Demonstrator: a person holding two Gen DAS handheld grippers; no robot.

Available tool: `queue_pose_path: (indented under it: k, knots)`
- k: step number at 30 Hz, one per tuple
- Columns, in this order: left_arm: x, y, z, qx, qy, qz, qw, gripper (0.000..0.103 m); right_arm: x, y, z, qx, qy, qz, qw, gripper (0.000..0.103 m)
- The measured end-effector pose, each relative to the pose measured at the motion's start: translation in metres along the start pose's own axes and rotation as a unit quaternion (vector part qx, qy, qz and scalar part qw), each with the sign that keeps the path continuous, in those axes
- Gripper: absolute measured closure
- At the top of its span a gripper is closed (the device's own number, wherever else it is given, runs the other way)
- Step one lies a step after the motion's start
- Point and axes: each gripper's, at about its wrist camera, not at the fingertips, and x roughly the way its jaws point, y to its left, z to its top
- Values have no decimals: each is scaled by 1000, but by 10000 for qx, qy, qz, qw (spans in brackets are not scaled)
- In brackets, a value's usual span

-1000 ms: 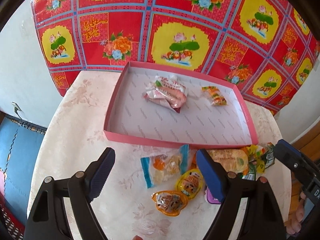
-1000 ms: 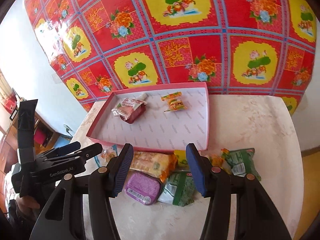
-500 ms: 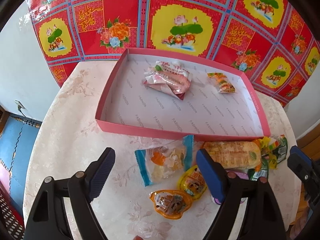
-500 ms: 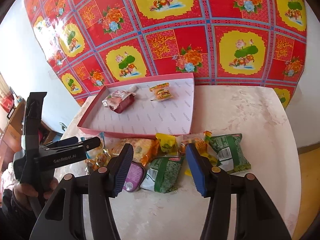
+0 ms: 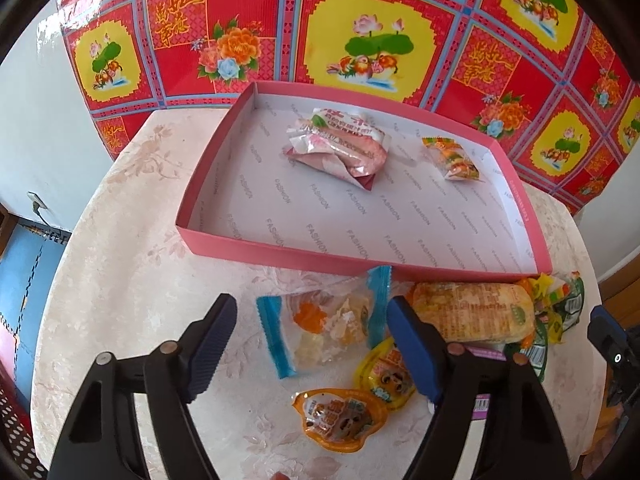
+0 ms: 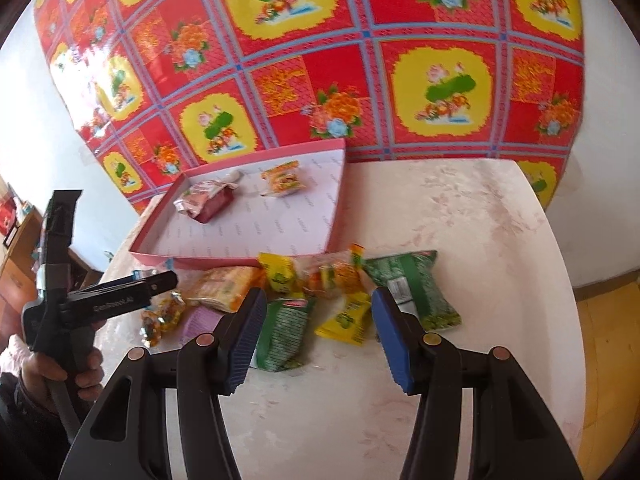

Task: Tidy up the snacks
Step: 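Grasp the clear orange-candy bag with the left tool while the right tool grasps a green snack bag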

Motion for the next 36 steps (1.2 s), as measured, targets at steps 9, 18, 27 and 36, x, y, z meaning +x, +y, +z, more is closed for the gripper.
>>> queue_pose_path:
  k: [9,18,27,36]
  knots:
    - [0,-2,-1,23,159,-140,9998,46,4,-22,-2,189,7,-337,9993,47]
    - [1,0,-3,-48,137,-190,9997,47,24,-37,8,159,161,-597,9980,47]
    - [1,0,-2,39,102,-177,9998,47,39,-44,9,377,277,-405,9981,57]
    - [0,-3,-3,143,116,-84,9998,52,41,-45,8,468,315,-355,9978,61]
